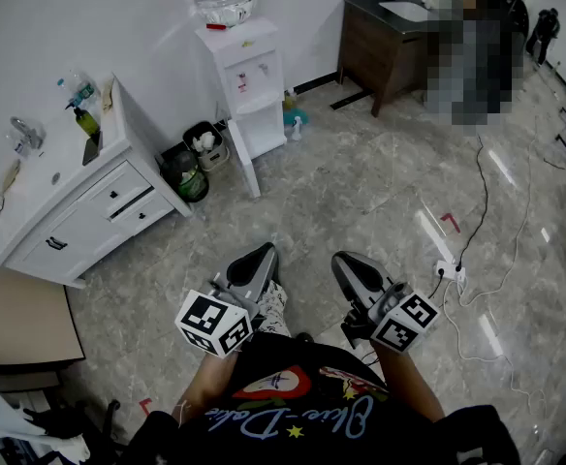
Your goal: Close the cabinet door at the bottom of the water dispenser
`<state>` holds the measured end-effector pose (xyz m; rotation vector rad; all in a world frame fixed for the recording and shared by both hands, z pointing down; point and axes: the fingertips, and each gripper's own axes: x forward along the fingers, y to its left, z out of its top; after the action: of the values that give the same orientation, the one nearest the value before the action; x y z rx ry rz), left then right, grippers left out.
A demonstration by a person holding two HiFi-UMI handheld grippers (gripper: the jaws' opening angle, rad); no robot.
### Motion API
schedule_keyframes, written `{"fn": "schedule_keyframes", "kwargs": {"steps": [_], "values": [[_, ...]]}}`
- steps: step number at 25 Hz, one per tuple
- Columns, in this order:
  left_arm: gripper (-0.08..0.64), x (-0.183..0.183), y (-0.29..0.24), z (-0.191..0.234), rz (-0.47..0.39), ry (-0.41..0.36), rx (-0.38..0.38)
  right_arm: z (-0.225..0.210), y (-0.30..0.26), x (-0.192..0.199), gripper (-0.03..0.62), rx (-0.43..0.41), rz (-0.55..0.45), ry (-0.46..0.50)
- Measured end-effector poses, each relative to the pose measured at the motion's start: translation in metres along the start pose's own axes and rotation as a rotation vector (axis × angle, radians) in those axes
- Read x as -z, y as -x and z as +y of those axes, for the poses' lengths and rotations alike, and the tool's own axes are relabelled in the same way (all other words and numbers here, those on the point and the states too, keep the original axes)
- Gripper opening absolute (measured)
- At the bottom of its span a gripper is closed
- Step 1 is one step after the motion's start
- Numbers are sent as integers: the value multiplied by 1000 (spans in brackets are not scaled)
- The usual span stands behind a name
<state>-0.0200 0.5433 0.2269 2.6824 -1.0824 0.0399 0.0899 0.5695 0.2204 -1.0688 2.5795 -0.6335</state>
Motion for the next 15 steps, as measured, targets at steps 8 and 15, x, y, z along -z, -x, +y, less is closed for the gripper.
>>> {"fn": "schedule_keyframes", "kwargs": {"steps": [8,15], "values": [[-2,-20,-90,86,-12,19,68,-69,-97,-31,17,22,11,77],[-2,-62,-181,178,-32,-41,147,-152,-193,-66,17,96,24,104]]}}
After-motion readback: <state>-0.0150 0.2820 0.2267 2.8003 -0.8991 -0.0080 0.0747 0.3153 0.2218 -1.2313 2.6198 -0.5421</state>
